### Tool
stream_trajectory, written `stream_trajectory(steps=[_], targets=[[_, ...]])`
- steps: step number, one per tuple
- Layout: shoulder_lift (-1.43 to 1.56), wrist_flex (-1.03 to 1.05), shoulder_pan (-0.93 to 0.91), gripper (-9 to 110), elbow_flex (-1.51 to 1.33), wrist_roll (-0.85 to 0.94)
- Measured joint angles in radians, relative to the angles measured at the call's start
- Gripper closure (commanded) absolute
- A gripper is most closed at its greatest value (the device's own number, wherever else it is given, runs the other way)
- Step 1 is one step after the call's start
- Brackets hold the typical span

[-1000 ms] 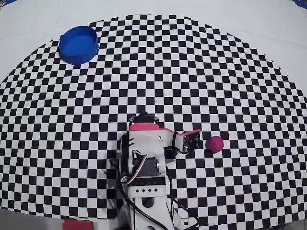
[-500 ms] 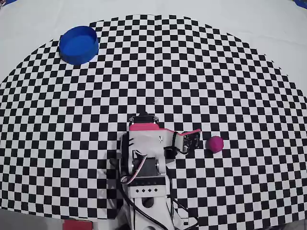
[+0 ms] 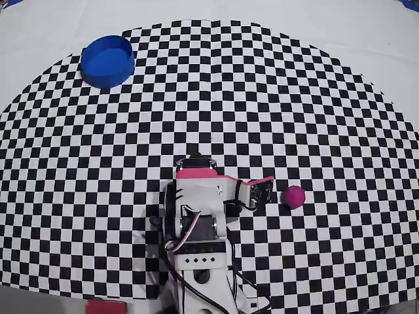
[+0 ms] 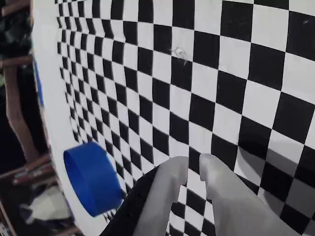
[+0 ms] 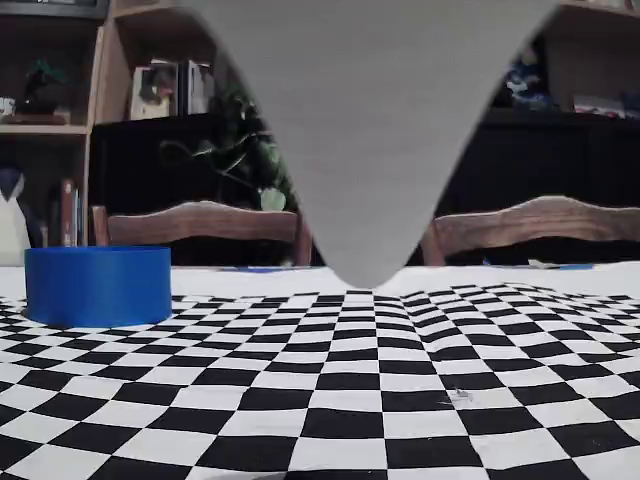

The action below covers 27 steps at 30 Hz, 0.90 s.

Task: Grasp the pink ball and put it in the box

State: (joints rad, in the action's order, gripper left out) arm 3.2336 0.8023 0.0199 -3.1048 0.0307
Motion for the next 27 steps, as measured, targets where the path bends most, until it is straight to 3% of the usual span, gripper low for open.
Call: stream_trajectory(steps=[24, 27], targets=[[0.000, -0.002, 0.000, 101, 0.000, 0.000], [0.000, -0.031, 0.000, 95, 0.000, -0.002]])
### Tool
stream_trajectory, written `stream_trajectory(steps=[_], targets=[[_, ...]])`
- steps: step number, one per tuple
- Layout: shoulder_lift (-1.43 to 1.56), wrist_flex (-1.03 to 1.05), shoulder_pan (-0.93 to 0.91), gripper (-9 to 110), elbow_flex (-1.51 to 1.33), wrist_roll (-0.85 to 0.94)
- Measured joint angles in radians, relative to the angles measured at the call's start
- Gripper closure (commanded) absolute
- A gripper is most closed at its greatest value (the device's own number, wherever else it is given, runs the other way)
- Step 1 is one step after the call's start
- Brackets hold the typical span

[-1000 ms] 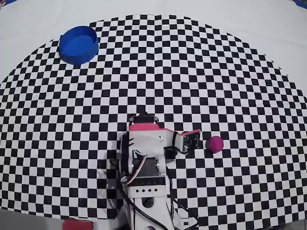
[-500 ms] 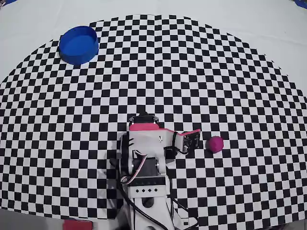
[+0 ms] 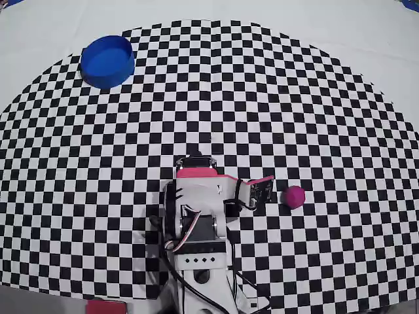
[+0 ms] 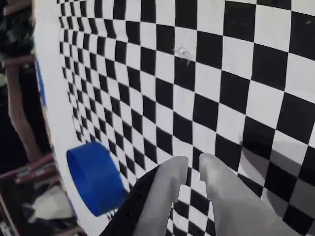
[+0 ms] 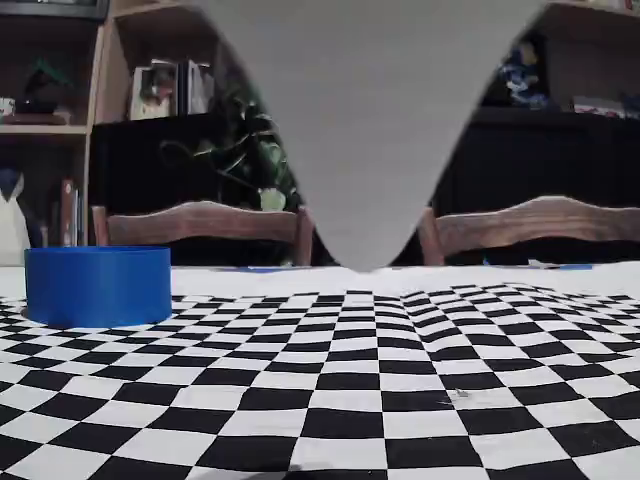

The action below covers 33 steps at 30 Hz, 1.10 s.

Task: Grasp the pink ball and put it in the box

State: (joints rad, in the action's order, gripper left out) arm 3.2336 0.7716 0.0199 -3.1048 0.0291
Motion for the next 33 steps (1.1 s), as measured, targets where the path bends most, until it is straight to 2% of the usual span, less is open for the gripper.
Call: stream_trajectory(steps=[8, 21, 33], targets=[[-0.029, -0.179, -0.003, 84, 0.000, -0.002], [-0.064, -0.518, -0.025, 83, 0.000, 0.002], [-0.064, -0.626, -0.034, 83, 0.000, 0.002]])
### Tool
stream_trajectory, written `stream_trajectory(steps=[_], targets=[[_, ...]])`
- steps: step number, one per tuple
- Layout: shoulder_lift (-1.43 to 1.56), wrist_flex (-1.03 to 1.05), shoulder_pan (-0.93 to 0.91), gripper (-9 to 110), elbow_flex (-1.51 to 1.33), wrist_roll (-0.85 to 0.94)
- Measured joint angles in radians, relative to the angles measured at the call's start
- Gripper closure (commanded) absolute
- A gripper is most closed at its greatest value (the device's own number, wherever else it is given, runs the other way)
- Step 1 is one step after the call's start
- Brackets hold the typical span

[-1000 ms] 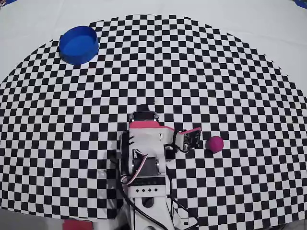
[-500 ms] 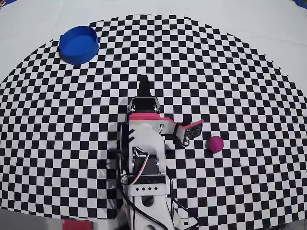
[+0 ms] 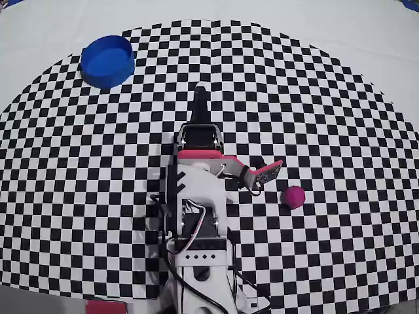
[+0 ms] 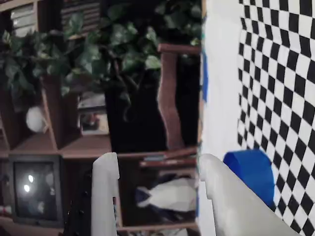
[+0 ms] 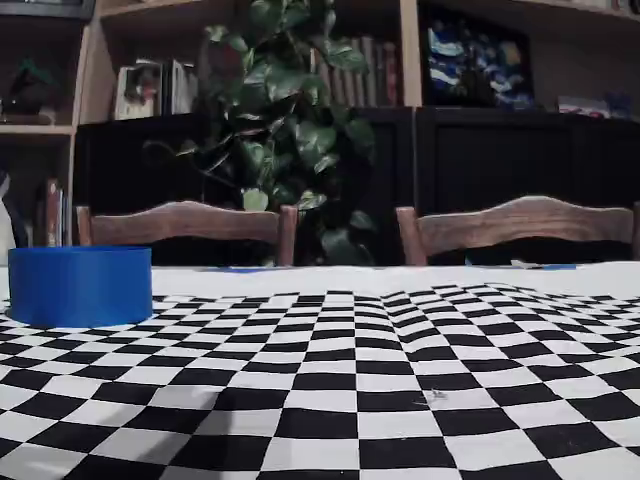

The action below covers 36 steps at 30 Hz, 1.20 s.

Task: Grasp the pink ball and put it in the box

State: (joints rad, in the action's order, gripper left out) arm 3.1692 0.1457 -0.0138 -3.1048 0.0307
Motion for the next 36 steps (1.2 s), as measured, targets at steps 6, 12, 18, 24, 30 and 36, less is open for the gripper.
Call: stream_trajectory(steps=[6, 12, 18, 24, 30, 36], targets=[[0.000, -0.002, -0.003, 83, 0.000, 0.048], [0.000, -0.002, -0.006, 83, 0.000, 0.212], [0.000, -0.002, -0.006, 83, 0.000, 0.489], [0.000, 0.043, -0.017, 83, 0.000, 0.844], [0.000, 0.046, -0.021, 83, 0.000, 1.187], [0.000, 0.046, -0.025, 83, 0.000, 1.440]])
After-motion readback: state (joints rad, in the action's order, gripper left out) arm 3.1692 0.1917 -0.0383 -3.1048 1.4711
